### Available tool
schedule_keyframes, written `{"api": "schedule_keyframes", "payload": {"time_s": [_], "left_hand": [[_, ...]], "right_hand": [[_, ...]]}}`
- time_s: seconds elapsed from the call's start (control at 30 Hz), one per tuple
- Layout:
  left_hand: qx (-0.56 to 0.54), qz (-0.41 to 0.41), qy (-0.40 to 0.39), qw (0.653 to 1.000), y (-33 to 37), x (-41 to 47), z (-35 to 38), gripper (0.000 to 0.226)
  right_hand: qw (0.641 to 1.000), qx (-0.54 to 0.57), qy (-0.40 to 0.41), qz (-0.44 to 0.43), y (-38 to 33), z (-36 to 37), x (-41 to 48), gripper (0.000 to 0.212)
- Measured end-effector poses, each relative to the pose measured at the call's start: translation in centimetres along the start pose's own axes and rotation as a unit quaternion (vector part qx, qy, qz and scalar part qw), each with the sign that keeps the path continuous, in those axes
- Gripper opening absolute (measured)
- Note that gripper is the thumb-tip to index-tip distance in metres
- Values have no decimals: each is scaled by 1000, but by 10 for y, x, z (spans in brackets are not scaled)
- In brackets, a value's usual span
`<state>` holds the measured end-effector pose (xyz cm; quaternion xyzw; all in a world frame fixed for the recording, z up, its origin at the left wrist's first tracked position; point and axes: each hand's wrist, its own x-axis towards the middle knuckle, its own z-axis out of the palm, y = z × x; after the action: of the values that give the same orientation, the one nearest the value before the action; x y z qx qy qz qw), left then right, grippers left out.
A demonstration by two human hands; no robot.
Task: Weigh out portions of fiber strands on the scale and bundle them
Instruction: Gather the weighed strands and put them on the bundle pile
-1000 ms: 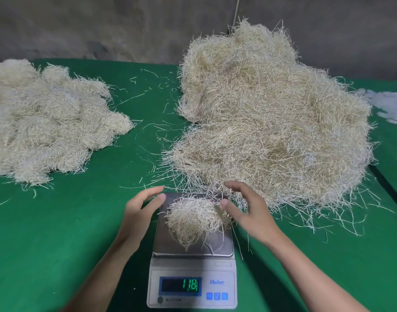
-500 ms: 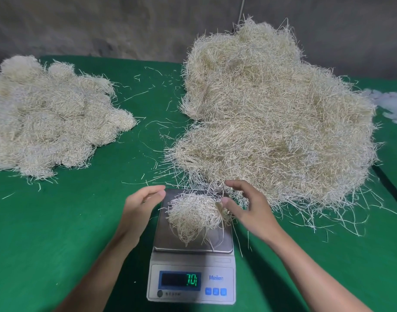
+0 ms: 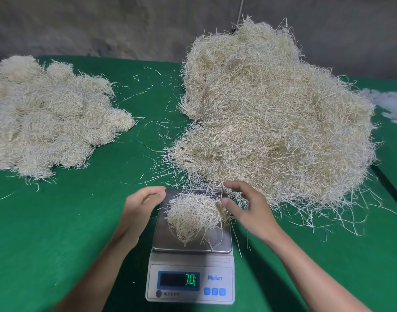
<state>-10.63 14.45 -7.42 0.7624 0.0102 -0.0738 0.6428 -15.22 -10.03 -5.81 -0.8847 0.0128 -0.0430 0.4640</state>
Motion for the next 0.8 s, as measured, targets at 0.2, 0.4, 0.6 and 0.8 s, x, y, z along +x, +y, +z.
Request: {"api": "schedule_keyframes", "payload": {"time_s": [0.2, 0.4, 0.6, 0.8], "left_hand": [[16, 2, 10, 1000, -1, 2, 1, 16], [24, 4, 6, 1000, 0, 1, 1, 15], [31, 12, -4, 999, 5, -1, 3, 15], [31, 14, -8, 999, 11, 0, 6, 16]], "right_hand": [[1000, 7, 4, -2, 1, 1, 1, 30], [1000, 6, -4, 5, 4, 1, 0, 31], [1000, 13, -4, 6, 6, 1, 0, 31], [1000, 29, -10, -1, 7, -3, 0, 27]]}}
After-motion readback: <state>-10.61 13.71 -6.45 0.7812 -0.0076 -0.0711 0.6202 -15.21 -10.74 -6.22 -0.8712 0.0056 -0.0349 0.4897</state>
